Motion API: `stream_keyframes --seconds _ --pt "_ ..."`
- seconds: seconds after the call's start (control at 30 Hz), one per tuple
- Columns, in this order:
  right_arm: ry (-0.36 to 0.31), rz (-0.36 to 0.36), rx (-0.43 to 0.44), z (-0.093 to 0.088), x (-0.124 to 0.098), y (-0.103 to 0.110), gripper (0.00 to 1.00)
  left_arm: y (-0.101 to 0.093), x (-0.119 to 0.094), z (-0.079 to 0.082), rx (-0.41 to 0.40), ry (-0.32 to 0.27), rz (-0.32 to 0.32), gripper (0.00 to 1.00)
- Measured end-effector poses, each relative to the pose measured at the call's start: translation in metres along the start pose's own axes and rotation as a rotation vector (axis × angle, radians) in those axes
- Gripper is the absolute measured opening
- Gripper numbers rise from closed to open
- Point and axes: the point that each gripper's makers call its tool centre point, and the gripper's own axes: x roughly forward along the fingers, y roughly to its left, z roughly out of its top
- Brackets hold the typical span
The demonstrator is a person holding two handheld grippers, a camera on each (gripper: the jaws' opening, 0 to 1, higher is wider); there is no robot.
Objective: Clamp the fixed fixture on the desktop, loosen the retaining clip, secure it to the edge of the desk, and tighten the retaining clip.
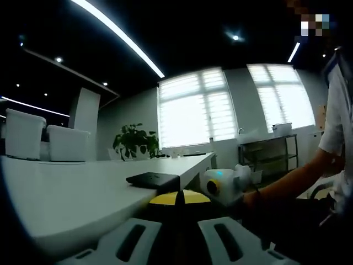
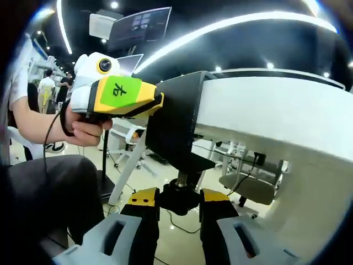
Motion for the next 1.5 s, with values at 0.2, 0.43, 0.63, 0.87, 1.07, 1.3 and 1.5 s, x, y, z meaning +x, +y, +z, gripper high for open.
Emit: stream_keyframes --seconds 0.2,0.43,0.63,0.87,1.07,1.3,1.5 --pt "-0.018 -0.016 0.013 0.002 0.002 0.004 0.27 0.000 0.000 0.000 -0.002 0.001 0.001 0.03" --pt "0.024 -0.361 0.075 -0.014 -0.032 0.016 0.47 -0.001 -0.001 0.000 -0.005 0.002 0.001 0.03" --pt "0.047 -0.649 0.170 -0.025 -0.057 0.056 0.45 0.000 -0.002 0.001 -0.007 -0.001 0.005 0.03" --pt "0.001 -0.791 0.119 0.002 -0.060 0.049 0.43 0.000 -0.002 0.001 -0.014 0.001 0.010 0.03" --pt "-0.020 -0.839 0.128 0.009 -0.055 0.023 0.37 -0.001 -0.002 0.001 -0.012 0.000 0.009 0.03" --pt "-0.016 -0.857 0.074 0.011 -0.027 -0.006 0.36 -0.001 -0.002 0.001 -0.001 0.000 0.005 0.03" --pt "0.016 -0.857 0.082 0.004 -0.018 -0.016 0.28 -0.001 -0.002 0.001 0.006 -0.002 0.005 0.03"
